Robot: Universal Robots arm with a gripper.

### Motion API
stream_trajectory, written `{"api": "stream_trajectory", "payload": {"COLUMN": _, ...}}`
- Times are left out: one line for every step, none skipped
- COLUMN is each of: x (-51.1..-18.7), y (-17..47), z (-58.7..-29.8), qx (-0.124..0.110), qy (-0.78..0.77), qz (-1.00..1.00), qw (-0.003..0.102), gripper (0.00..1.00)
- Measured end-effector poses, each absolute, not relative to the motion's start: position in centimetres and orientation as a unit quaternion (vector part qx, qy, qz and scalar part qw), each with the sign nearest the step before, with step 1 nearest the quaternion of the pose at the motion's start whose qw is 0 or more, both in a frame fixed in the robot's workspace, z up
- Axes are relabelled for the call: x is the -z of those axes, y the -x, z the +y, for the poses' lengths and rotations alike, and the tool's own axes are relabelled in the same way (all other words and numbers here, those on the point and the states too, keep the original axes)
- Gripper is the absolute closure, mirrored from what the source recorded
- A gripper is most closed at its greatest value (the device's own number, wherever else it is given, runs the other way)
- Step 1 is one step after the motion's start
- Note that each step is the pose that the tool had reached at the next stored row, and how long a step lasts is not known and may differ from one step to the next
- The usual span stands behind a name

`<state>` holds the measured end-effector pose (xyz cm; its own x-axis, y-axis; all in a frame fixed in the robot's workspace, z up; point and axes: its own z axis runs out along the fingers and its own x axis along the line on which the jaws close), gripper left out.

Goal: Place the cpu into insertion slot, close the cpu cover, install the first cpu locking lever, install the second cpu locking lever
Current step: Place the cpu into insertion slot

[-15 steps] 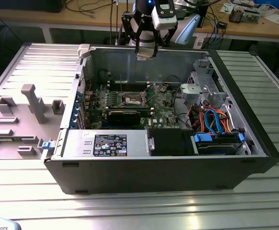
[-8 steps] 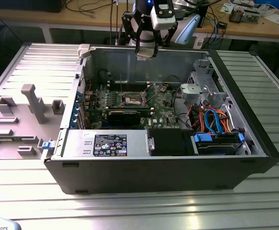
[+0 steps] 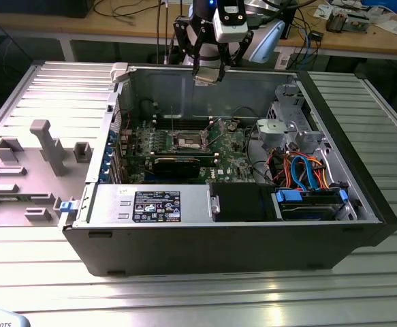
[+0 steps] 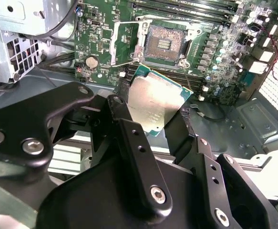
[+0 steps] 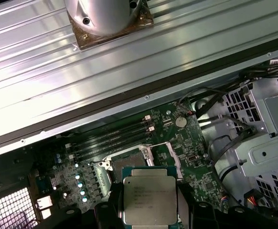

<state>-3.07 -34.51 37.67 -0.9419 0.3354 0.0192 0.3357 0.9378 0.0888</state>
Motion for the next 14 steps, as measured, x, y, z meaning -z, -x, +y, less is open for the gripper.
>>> {"api": "stream_trajectory", "payload": {"x": -37.68, "y": 3.07, "z": -34.51, "qx": 0.045, "qy": 0.17, "qz": -0.984, "qw": 0.002, "gripper": 0.46}}
{"api": "stream_trajectory", "payload": {"x": -37.67, "y": 3.06, "z": -34.51, "qx": 0.045, "qy": 0.17, "qz": -0.984, "qw": 0.002, "gripper": 0.46}}
{"api": "stream_trajectory", "payload": {"x": -37.67, "y": 3.07, "z": -34.51, "qx": 0.045, "qy": 0.171, "qz": -0.984, "qw": 0.002, "gripper": 0.46}}
{"api": "stream_trajectory", "payload": {"x": -37.67, "y": 3.07, "z": -34.51, "qx": 0.045, "qy": 0.171, "qz": -0.984, "qw": 0.002, "gripper": 0.46}}
{"api": "stream_trajectory", "payload": {"x": -37.67, "y": 3.07, "z": -34.51, "qx": 0.045, "qy": 0.171, "qz": -0.984, "qw": 0.002, "gripper": 0.46}}
{"api": "stream_trajectory", "payload": {"x": -37.67, "y": 3.07, "z": -34.51, "qx": 0.045, "qy": 0.171, "qz": -0.984, "qw": 0.002, "gripper": 0.46}}
{"api": "stream_trajectory", "payload": {"x": -37.67, "y": 3.06, "z": -34.51, "qx": 0.045, "qy": 0.171, "qz": -0.984, "qw": 0.002, "gripper": 0.46}}
{"api": "stream_trajectory", "payload": {"x": -37.67, "y": 3.06, "z": -34.51, "qx": 0.045, "qy": 0.171, "qz": -0.984, "qw": 0.002, "gripper": 0.46}}
{"api": "stream_trajectory", "payload": {"x": -37.67, "y": 3.07, "z": -34.51, "qx": 0.045, "qy": 0.171, "qz": -0.984, "qw": 0.002, "gripper": 0.46}}
{"api": "stream_trajectory", "payload": {"x": -37.67, "y": 3.06, "z": -34.51, "qx": 0.045, "qy": 0.171, "qz": -0.984, "qw": 0.002, "gripper": 0.46}}
{"api": "stream_trajectory", "payload": {"x": -37.67, "y": 3.06, "z": -34.51, "qx": 0.045, "qy": 0.172, "qz": -0.984, "qw": 0.002, "gripper": 0.46}}
{"api": "stream_trajectory", "payload": {"x": -37.67, "y": 3.06, "z": -34.51, "qx": 0.045, "qy": 0.172, "qz": -0.984, "qw": 0.002, "gripper": 0.46}}
{"api": "stream_trajectory", "payload": {"x": -37.67, "y": 3.06, "z": -34.51, "qx": 0.045, "qy": 0.173, "qz": -0.984, "qw": 0.002, "gripper": 0.46}}
{"api": "stream_trajectory", "payload": {"x": -37.67, "y": 3.07, "z": -34.51, "qx": 0.045, "qy": 0.176, "qz": -0.983, "qw": 0.002, "gripper": 0.46}}
